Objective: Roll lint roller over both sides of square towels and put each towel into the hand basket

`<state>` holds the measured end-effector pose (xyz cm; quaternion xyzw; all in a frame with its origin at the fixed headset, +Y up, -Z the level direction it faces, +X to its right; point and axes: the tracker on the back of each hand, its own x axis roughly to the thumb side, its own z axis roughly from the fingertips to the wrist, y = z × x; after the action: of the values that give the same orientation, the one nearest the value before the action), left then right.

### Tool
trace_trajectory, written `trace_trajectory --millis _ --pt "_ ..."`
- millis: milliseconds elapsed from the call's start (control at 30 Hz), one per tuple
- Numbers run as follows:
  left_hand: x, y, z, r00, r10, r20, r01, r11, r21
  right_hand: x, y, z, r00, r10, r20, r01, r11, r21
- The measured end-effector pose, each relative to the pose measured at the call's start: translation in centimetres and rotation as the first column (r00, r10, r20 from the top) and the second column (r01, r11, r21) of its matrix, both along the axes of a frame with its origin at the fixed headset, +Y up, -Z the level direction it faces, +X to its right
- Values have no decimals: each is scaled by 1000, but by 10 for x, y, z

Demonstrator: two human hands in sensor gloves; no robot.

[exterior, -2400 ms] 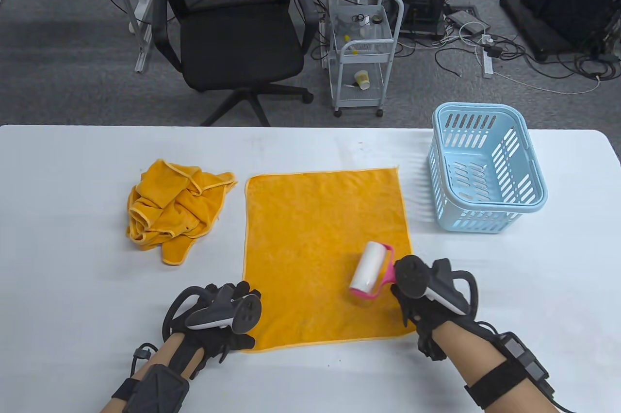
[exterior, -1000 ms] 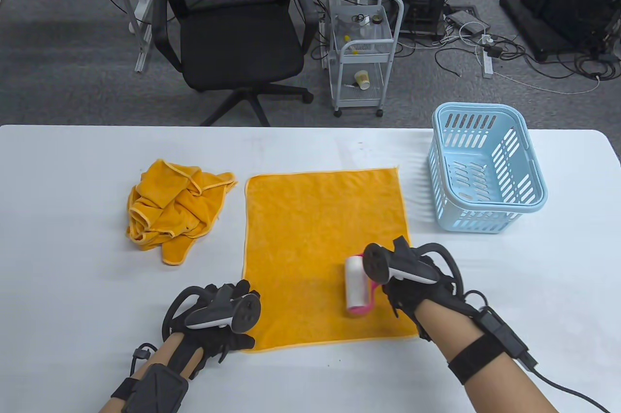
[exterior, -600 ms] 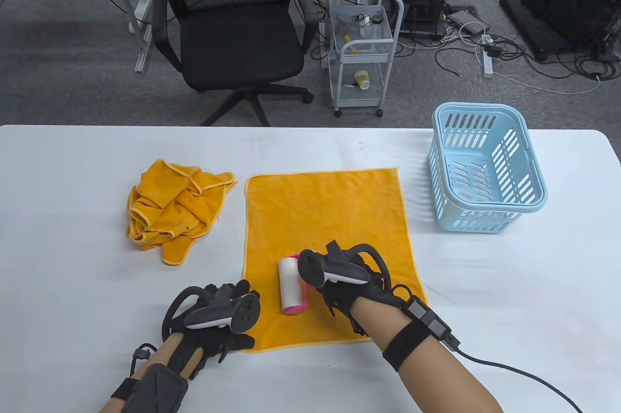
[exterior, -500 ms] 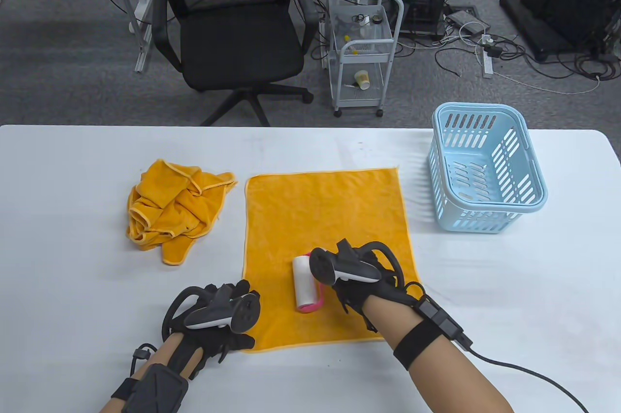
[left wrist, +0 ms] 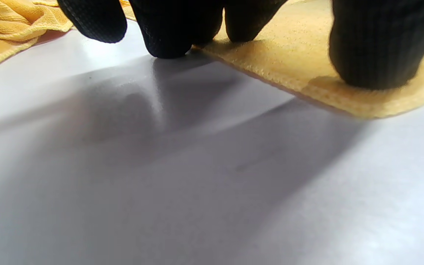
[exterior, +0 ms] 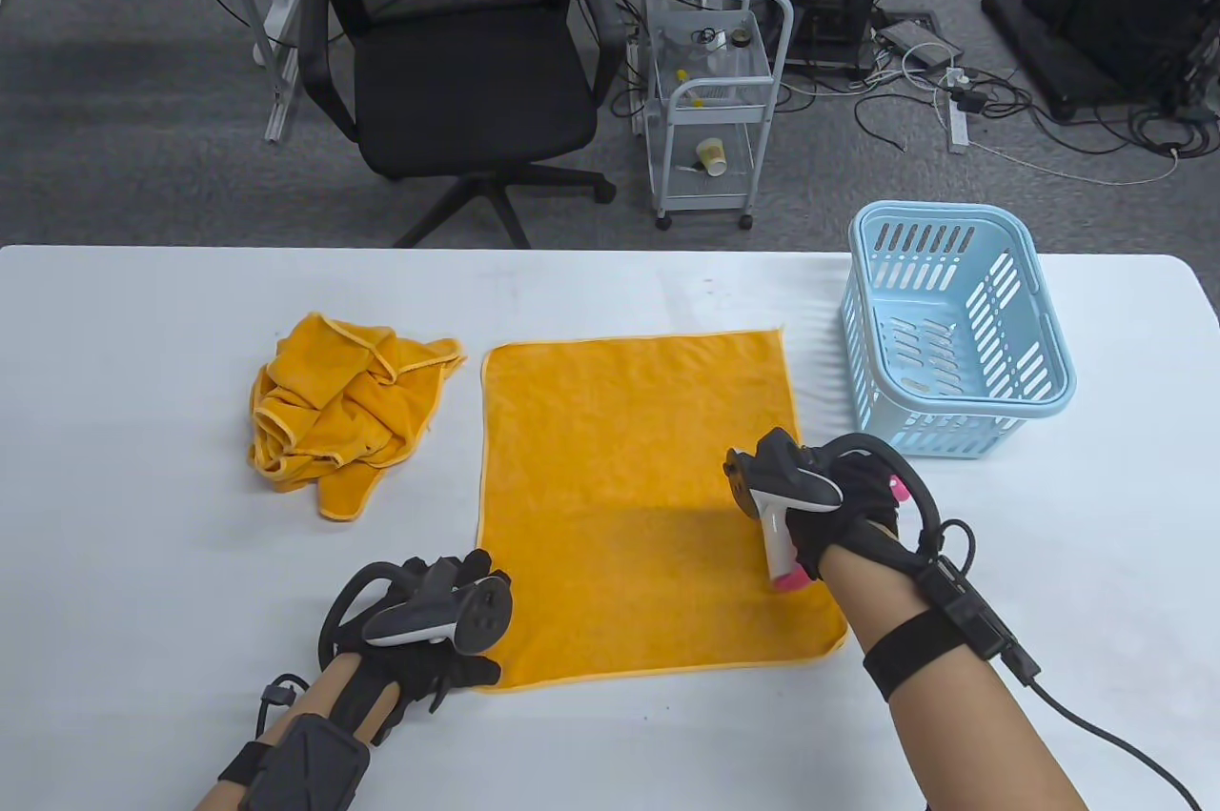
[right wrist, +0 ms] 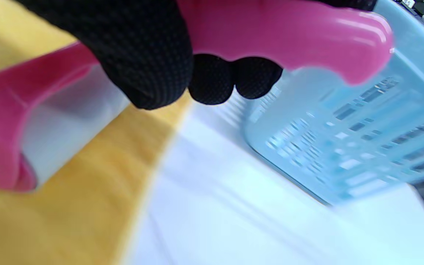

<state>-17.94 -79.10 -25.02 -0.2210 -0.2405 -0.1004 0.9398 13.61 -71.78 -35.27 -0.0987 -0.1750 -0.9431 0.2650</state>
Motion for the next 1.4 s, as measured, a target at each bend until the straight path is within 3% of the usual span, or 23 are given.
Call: trace_trajectory --millis 100,200,333,433,500,667,833,933,1033,1167,1400 --pt "0 0 0 1000 0 0 0 1000 0 -41 0 -6 963 -260 -62 263 964 30" --pt "0 0 0 1000 0 0 0 1000 0 -76 -11 -7 920 -379 -99 382 924 23" --pt "0 0 0 1000 4 -1 -4 1000 -1 -108 -34 -7 901 -418 -120 421 907 -4" --pt "0 0 0 1000 7 -1 -7 1000 -2 -106 -39 -8 904 -411 -115 416 909 19" --pt "0 0 0 1000 7 -2 -7 1000 -2 -93 -36 -11 923 -373 -89 377 926 24" --pt "0 0 0 1000 4 -1 -4 1000 -1 -33 -19 -23 996 -75 47 73 996 58" --pt "0 0 0 1000 5 0 -5 1000 -1 7 -16 -24 975 197 107 -206 975 86" --pt "0 0 0 1000 4 2 -4 1000 0 10 -13 -27 961 262 89 -269 959 89" --pt "0 0 0 1000 4 3 -4 1000 0 -1 -6 -34 994 3 106 -16 993 114" --pt "0 -1 0 1000 6 3 -6 1000 0 -36 -8 -46 943 -322 80 312 943 112" --pt "0 -1 0 1000 10 2 -10 1000 -1 -110 -36 -51 907 -417 -56 421 901 107"
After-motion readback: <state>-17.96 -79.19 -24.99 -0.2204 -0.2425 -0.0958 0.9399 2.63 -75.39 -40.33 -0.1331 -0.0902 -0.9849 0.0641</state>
